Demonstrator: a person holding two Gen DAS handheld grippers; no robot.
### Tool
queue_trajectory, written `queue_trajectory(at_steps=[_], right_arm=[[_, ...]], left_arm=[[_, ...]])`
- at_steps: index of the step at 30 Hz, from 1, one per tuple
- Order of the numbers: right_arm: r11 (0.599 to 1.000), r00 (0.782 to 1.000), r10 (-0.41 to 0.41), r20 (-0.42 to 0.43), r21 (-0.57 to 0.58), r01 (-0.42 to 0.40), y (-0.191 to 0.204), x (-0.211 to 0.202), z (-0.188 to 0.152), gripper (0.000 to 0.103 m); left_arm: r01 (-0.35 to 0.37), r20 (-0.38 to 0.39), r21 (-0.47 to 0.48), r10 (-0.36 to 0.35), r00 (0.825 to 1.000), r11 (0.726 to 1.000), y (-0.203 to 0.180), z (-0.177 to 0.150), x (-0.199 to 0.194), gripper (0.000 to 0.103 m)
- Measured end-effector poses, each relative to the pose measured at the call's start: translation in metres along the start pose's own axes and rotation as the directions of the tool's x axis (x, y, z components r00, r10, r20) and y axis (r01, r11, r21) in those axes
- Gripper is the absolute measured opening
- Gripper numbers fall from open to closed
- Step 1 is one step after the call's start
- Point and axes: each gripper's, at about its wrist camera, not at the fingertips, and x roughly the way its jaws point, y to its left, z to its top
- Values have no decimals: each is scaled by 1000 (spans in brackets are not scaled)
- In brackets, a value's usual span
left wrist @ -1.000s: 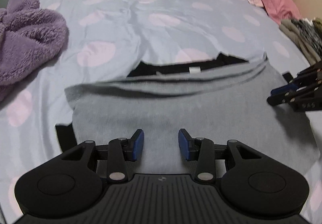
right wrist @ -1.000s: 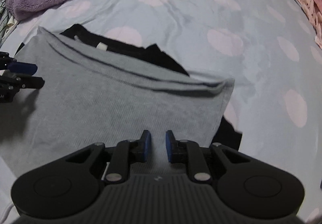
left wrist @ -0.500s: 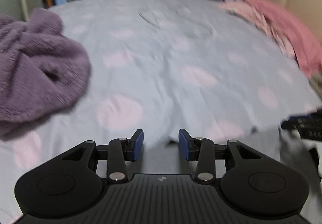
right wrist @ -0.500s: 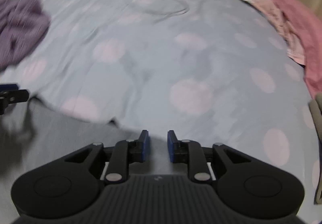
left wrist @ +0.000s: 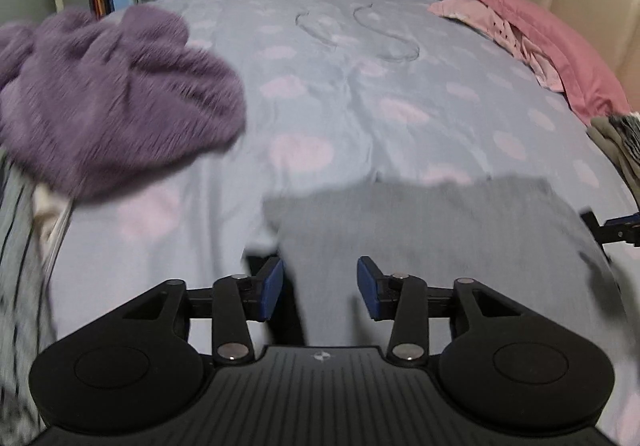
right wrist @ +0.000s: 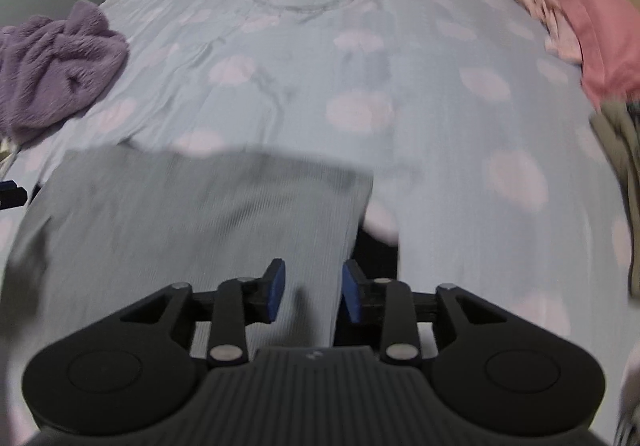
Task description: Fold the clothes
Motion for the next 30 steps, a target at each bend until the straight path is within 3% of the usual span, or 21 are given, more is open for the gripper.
queue_trajectory(at_steps=[4, 9, 14, 17, 19, 20, 22, 23, 30], right_arm=[[996, 999, 36, -38, 84, -33, -9, -17, -47, 47], [983, 994, 66, -92, 179, -49, -21, -23, -92, 47], [963, 992, 83, -99, 265, -54, -27, -13, -111, 48], [960, 995, 62, -77, 277, -38, -22, -11, -117, 49], [966, 996, 44, -75, 256, -24, -16, -12, -118, 43], [967, 996, 46, -72, 252, -27, -14, -13, -118, 34], [967, 996, 59, -66, 252, -41, -10, -15, -118, 18], [968, 996, 59, -64, 249, -41, -8, -16, -117, 12], [975, 997, 12, -78, 224, 6, -3, -40, -101, 9]], left_arm=[[29, -68, -64, -33, 997, 998, 10, -40, -16, 45], [55, -100, -131, -69, 993, 990, 14, -79, -24, 45], [96, -108, -279, -131, 986, 955, 22, -102, -17, 49], [77, -79, -311, -107, 991, 947, 20, -112, -14, 49], [61, -67, -320, -87, 994, 945, 16, -114, -14, 42], [51, -67, -313, -76, 995, 948, 13, -115, -14, 37], [36, -71, -302, -60, 996, 953, 7, -114, -15, 15], [39, -72, -309, -64, 995, 950, 4, -114, -16, 11], [47, -101, -371, -91, 991, 927, 18, -91, -45, 7]])
